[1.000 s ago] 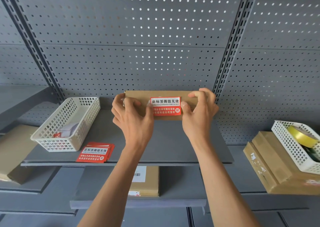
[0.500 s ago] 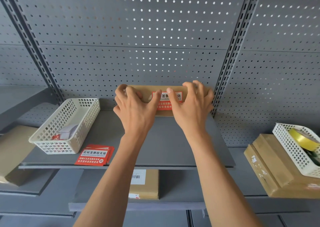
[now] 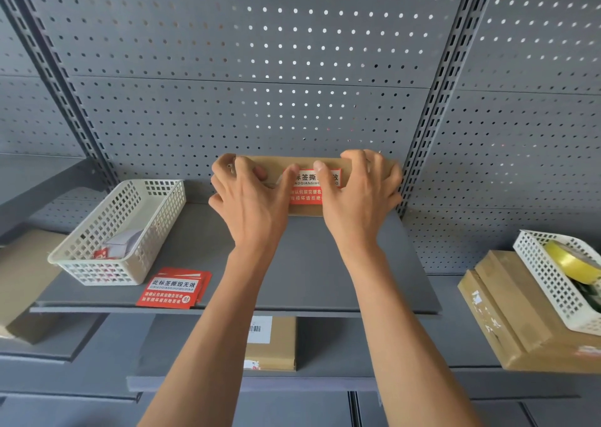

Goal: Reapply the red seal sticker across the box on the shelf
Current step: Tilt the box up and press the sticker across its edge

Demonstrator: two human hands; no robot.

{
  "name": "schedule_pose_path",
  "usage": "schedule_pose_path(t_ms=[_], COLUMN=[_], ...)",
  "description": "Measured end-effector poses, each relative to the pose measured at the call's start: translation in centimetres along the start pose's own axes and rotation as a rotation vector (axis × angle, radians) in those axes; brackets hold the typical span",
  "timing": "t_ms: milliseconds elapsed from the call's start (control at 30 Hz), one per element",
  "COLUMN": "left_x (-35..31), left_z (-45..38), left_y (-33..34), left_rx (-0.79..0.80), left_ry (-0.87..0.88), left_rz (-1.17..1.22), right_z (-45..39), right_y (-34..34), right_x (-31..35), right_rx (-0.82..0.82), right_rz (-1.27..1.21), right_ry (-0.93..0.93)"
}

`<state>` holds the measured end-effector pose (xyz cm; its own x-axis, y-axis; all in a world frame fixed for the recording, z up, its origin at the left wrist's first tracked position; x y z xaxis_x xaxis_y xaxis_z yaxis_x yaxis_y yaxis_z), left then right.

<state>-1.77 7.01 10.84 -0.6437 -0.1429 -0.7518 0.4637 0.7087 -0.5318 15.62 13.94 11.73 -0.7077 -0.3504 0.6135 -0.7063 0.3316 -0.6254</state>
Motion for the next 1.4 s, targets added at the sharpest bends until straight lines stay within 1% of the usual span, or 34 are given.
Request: schedule_pose_path(t_ms=[267,500,767,900,967,1267,1400], left_x=[0.4,0.5,0.4,0.0,0.0,0.7,0.8], left_z=[-0.1,0.0,0.0,0.4,0.4,0.2,0.2], left_y=[-0.1,-0.2,-0.3,0.1,0.2,0.1,0.0], left_rx=[0.011,0.026,0.055,0.068,0.089,0.142,0.156], left_ry=[0.012,0.008,0.014,0.03,0.043,0.082,0.088], left_rz=[0.047,0.083,0.069,-0.027,-0.057,-0.044,-0.036], right_z=[-0.3,-0.4,-0.2,0.2,0.3,0.0,-0.1], right_y=[-0.1,-0.5,-0.6,-0.2,0.0,-0.2,-0.3], right_x=[-0.6,-1.2,-0.9,-0.3,-0.3,-1.4,-1.6], right_rx=[0.049,0.021,0.035,0.056,0.057,0.145,0.189], right_rz=[-0.109,-0.193,-0.154,0.001,0.041,-0.043,-0.067], right_ry=[0.017,0.025,0.003,-0.048,-0.072,-0.146,-0.147])
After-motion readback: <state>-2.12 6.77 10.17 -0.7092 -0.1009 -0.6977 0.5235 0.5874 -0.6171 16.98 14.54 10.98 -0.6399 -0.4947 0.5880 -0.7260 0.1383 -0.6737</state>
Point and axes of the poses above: each hand's wrist, its own z-axis away from the middle knuckle, its own y-axis out of the palm, x = y × z, the point moved 7 cm from there along -z, towards the middle knuckle, and after that the axes turned 14 degrees about x, right-handed, at the moved point
